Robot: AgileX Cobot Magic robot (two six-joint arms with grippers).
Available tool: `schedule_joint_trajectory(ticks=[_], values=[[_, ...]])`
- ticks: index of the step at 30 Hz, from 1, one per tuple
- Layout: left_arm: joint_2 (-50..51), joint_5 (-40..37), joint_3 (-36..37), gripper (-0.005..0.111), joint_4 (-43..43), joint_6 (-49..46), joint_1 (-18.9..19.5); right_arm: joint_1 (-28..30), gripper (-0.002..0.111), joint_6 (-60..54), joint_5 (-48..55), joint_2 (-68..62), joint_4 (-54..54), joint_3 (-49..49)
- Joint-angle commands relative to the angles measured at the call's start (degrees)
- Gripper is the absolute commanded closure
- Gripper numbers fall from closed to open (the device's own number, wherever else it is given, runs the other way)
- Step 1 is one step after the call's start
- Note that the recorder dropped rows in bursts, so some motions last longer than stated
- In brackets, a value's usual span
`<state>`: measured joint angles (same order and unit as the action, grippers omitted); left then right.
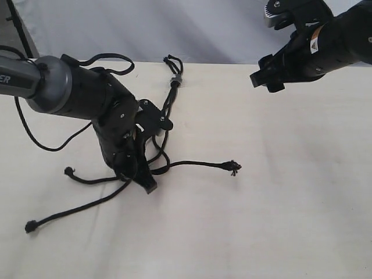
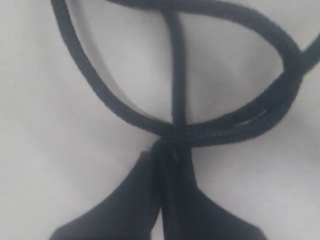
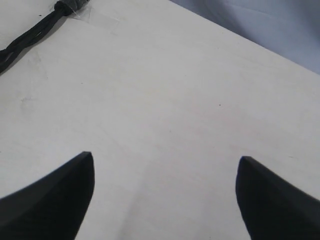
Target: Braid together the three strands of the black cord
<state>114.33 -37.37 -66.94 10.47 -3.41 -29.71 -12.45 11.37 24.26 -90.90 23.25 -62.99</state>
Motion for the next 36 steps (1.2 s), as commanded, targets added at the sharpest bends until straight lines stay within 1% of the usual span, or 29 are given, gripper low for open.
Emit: schedule_joint_trajectory(ticks=[1, 2, 4, 7, 16, 18, 20, 23, 25, 26, 27, 29, 31, 34, 36], values=[[0.68, -8.31, 0.54, 0.107, -15.38, -1.32, -1.85, 0.27, 0.035, -0.24, -1.47, 0.54, -0.29, 0.19], [0.68, -9.63, 0.54, 0.107, -17.82, -3.51, -2.84, 0.27, 0.035, -0.24, -1.59, 0.54, -0.29, 0.19], [0.68, -9.94, 0.54, 0.107, -20.35, -7.22, -4.92, 0.27, 0.035, -0.24, -1.69, 0.54, -0.29, 0.19], [0.68, -9.07, 0.54, 0.107, -19.8, -7.79, -7.43, 0.27, 0.035, -0.24, -1.55, 0.54, -0.29, 0.19], [0.81, -8.63, 0.54, 0.107, -18.57, -7.32, -7.66, 0.27, 0.035, -0.24, -1.44, 0.54, -0.29, 0.19], [0.92, -8.48, 0.54, 0.105, -18.57, -6.86, -7.66, 0.27, 0.035, -0.24, -1.44, 0.54, -0.29, 0.19], [0.92, -7.56, 0.54, 0.095, -18.57, -6.75, -7.66, 0.27, 0.035, -0.24, -1.44, 0.54, -0.29, 0.19], [0.92, -6.64, 0.54, 0.072, -18.57, -6.71, -7.66, 0.27, 0.035, -0.24, -1.44, 0.54, -0.29, 0.19], [0.92, -6.52, 0.54, 0.059, -18.27, -6.84, -7.66, 0.27, 0.035, -0.24, -1.44, 0.54, -0.29, 0.19], [0.68, -6.63, 0.42, 0.055, -17.64, -6.84, -7.66, 0.27, 0.035, -0.24, -1.44, 0.54, -0.29, 0.19], [0.25, -6.84, 0.28, 0.054, -16.94, -6.84, -7.66, 0.27, 0.035, -0.24, -1.44, 0.54, -0.29, 0.19], [-1.28, -8.03, -0.23, 0.055, -15.41, -6.84, -7.54, 0.27, 0.035, -0.24, -1.44, 0.54, -0.29, 0.19], [-4.29, -9.35, -0.77, 0.061, -13.21, -6.84, -7.54, 0.27, 0.035, -0.24, -1.44, 0.54, -0.29, 0.19], [-10.81, -8.76, -1.56, 0.079, -7.28, -6.36, -7.54, 0.27, 0.035, -0.24, -1.44, 0.54, -0.29, 0.19], [-15.24, -6.7, -1.69, 0.093, -3.49, -4.9, -6.78, 0.27, 0.035, 0.23, -1.32, 0.54, -0.29, 0.19]])
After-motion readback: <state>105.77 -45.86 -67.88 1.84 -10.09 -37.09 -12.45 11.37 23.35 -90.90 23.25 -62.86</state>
